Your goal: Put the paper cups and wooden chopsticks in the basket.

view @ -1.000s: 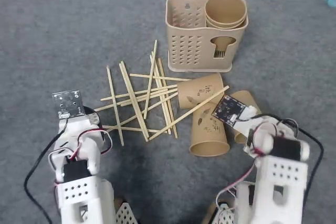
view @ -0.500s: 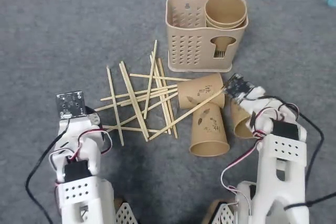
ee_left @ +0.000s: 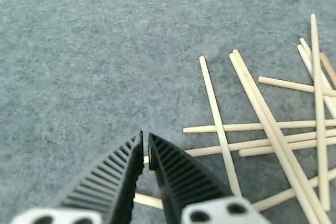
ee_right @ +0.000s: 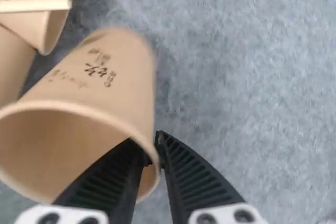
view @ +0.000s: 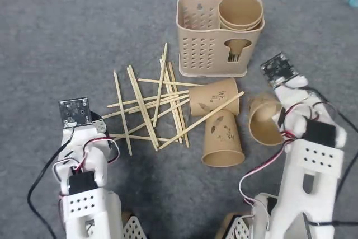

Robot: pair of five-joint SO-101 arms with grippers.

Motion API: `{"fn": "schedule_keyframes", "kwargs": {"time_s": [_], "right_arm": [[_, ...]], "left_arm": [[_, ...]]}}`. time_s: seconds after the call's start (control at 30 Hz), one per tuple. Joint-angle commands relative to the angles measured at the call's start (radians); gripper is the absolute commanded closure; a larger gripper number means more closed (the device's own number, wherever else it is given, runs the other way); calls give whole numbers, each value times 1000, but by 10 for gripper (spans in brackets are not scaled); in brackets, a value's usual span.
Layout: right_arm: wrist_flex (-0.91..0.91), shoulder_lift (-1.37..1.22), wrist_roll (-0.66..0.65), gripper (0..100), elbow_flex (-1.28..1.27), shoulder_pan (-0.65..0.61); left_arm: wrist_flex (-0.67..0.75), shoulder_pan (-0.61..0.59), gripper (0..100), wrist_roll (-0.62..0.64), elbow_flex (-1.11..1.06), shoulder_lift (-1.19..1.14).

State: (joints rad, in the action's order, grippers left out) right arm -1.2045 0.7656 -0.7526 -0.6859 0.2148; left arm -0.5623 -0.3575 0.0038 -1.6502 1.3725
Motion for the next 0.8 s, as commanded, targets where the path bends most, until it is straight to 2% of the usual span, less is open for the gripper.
{"fn": "schedule_keyframes", "kwargs": {"time_s": [0.0, 0.27, 0.47, 0.77], "right_arm": [[-208, -30, 48, 991, 221, 8], [-587, -453, 178, 991, 583, 15], [-591, -743, 334, 991, 798, 67], [-593, -786, 448, 991, 1267, 85]], "left_arm": [[28, -9, 987, -11, -4, 17], [26, -9, 987, -11, -4, 17], [26, -9, 987, -11, -4, 17], [26, -9, 987, -11, -4, 17]]}}
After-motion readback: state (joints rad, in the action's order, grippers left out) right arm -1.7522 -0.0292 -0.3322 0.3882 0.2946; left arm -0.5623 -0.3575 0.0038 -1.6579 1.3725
